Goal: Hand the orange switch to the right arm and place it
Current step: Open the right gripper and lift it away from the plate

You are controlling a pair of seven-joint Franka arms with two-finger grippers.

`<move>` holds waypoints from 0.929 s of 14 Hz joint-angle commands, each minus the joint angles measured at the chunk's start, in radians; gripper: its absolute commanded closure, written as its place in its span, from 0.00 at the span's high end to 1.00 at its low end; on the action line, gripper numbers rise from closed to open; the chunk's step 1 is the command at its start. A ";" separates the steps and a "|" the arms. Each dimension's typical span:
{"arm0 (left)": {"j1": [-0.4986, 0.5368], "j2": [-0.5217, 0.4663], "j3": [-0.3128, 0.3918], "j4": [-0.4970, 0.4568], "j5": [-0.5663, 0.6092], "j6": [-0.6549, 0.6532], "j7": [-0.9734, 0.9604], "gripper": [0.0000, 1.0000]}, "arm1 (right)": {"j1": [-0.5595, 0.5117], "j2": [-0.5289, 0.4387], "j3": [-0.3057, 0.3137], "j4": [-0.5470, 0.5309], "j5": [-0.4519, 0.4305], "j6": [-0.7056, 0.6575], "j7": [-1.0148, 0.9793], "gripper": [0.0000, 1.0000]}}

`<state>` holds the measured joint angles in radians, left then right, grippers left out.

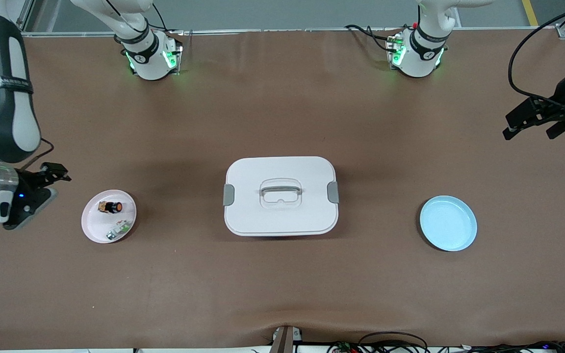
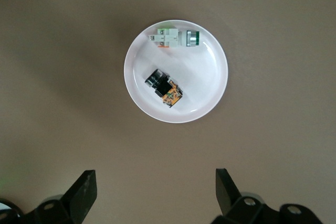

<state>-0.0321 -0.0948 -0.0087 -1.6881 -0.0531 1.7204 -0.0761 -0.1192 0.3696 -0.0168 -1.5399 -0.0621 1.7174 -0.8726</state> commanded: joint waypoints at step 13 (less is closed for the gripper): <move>0.011 0.119 0.009 0.172 0.021 -0.105 -0.004 1.00 | 0.016 -0.135 0.023 0.194 0.056 -0.303 0.771 1.00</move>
<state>-0.0232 0.0236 -0.0003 -1.5516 -0.0526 1.7031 -0.0756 -0.1099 0.2352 0.0100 -1.4210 -0.0120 1.4878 -0.2304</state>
